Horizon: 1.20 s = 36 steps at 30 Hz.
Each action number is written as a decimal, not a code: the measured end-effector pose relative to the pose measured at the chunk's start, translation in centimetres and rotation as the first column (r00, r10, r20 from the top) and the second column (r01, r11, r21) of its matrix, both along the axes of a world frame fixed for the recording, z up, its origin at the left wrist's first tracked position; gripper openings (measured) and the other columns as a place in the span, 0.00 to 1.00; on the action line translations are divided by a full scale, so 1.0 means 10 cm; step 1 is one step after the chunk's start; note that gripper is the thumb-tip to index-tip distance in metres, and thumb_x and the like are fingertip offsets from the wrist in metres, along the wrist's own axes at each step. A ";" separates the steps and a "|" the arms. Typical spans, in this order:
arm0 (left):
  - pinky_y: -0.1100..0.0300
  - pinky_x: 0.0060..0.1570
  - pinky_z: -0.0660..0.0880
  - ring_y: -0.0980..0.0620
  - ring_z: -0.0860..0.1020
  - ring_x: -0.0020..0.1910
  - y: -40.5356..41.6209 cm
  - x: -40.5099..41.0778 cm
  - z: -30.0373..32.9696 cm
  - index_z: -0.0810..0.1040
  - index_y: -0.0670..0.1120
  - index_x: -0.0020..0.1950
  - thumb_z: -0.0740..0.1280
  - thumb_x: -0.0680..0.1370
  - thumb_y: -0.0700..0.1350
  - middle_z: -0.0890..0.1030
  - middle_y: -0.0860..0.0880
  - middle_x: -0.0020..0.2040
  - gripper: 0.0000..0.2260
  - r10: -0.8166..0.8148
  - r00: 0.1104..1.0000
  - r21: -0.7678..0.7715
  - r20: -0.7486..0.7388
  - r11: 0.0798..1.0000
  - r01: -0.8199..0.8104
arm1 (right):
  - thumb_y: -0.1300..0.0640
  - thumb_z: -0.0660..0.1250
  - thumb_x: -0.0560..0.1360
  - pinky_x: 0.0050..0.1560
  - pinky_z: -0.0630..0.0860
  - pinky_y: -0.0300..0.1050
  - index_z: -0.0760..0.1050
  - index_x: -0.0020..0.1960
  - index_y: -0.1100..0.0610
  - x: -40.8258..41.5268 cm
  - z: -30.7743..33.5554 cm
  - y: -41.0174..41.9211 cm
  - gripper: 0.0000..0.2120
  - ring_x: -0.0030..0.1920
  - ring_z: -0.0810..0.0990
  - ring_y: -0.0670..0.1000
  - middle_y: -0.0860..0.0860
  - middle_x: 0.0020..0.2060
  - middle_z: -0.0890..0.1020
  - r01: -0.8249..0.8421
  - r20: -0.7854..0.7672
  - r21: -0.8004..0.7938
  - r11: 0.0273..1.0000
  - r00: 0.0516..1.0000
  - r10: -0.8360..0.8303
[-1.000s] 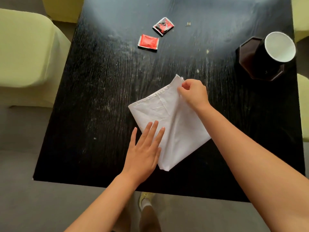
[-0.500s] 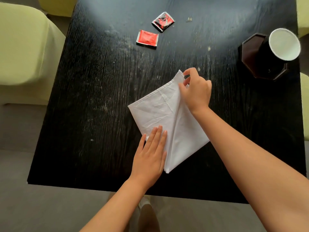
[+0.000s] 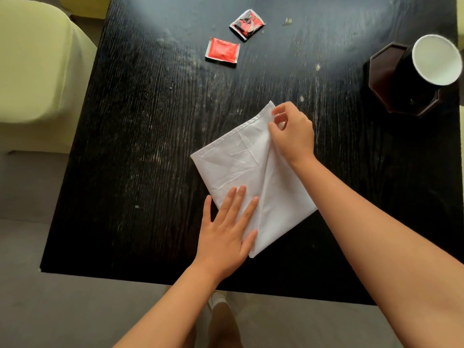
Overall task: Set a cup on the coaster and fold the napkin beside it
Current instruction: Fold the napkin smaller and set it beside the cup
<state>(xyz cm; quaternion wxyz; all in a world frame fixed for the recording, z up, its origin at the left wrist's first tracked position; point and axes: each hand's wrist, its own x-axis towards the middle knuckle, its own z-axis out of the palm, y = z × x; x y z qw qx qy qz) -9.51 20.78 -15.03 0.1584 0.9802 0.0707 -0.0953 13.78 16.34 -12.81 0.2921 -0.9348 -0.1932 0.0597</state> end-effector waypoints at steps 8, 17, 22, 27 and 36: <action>0.41 0.70 0.47 0.46 0.54 0.76 0.01 -0.05 0.01 0.56 0.51 0.76 0.49 0.79 0.58 0.55 0.46 0.77 0.26 0.006 1.000 -0.009 0.017 1.000 -0.006 | 0.52 0.62 0.74 0.62 0.63 0.55 0.70 0.67 0.54 -0.03 -0.06 -0.10 0.21 0.66 0.69 0.58 0.56 0.65 0.73 -0.154 0.318 -0.307 0.939 0.914 0.254; 0.47 0.72 0.46 0.47 0.50 0.76 0.84 0.87 -0.05 0.50 0.47 0.76 0.43 0.77 0.59 0.51 0.43 0.77 0.31 0.024 0.999 0.072 0.027 0.997 -0.026 | 0.43 0.50 0.79 0.74 0.44 0.56 0.46 0.76 0.51 -0.06 -0.29 -0.21 0.30 0.77 0.46 0.51 0.52 0.77 0.49 -0.452 0.026 -0.552 0.700 0.830 0.556; 0.42 0.70 0.50 0.44 0.57 0.74 0.87 0.73 -0.13 0.59 0.48 0.75 0.49 0.78 0.60 0.59 0.41 0.75 0.28 -0.228 0.966 0.132 0.121 0.968 0.212 | 0.44 0.50 0.79 0.73 0.45 0.58 0.47 0.76 0.51 -0.07 -0.30 -0.20 0.29 0.77 0.47 0.52 0.54 0.77 0.49 -0.426 0.051 -0.570 0.703 0.835 0.547; 0.45 0.70 0.51 0.44 0.58 0.74 0.79 0.67 -0.09 0.56 0.50 0.75 0.48 0.78 0.60 0.60 0.45 0.75 0.27 -0.610 0.784 0.129 0.115 0.792 0.597 | 0.44 0.50 0.78 0.73 0.46 0.59 0.47 0.76 0.51 -0.05 -0.31 -0.20 0.29 0.77 0.47 0.52 0.54 0.77 0.49 -0.430 0.050 -0.560 0.708 0.836 0.547; 0.50 0.72 0.47 0.49 0.50 0.76 0.34 -0.01 -0.07 0.52 0.43 0.76 0.50 0.79 0.60 0.53 0.47 0.77 0.31 -0.739 0.670 -0.006 0.069 0.672 0.741 | 0.43 0.47 0.78 0.73 0.46 0.59 0.48 0.76 0.50 -0.07 -0.32 -0.21 0.29 0.77 0.47 0.52 0.54 0.77 0.50 -0.426 0.065 -0.539 0.727 0.839 0.540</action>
